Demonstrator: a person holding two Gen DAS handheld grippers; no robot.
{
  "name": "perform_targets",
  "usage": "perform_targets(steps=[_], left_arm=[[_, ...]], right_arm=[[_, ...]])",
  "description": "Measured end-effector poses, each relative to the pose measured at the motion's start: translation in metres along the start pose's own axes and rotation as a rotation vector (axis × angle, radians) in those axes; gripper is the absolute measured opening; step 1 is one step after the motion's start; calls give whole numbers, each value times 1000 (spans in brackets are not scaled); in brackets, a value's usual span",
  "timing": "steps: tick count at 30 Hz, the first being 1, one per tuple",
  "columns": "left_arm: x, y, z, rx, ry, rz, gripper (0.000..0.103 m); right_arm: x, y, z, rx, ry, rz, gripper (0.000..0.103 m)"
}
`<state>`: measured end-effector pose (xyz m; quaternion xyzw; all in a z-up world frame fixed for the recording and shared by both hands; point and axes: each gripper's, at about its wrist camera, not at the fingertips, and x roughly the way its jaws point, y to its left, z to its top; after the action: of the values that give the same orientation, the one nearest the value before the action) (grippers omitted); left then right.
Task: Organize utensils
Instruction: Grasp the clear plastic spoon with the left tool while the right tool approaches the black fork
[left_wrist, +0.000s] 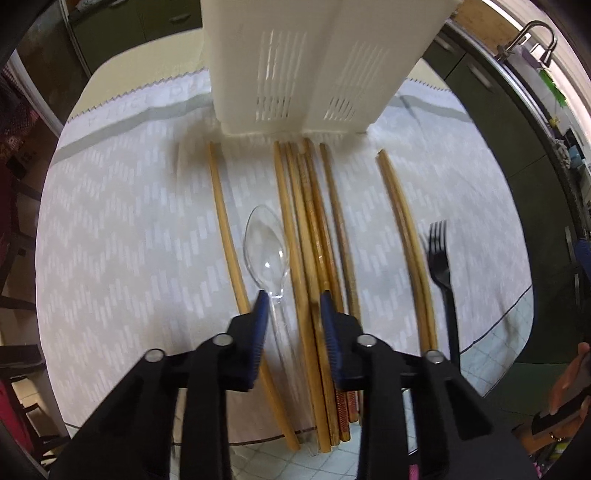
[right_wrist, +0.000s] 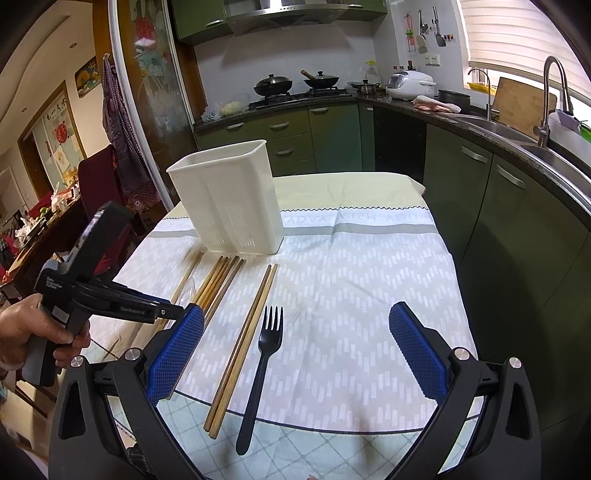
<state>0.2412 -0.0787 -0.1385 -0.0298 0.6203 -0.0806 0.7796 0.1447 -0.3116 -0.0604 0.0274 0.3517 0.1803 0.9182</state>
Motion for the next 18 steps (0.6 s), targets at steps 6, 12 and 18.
perform_targets(steps=[6,12,18], left_arm=[[13,-5,10,3,29,52,22],[21,1,15,3,47,52,11],[19,6,20,40,46,69,11]], right_arm=[[-2,-2,-1,3,-3,-4,99],[6,5,1,-22,35,-6,99],[33,13,5,-57,170,16,99]])
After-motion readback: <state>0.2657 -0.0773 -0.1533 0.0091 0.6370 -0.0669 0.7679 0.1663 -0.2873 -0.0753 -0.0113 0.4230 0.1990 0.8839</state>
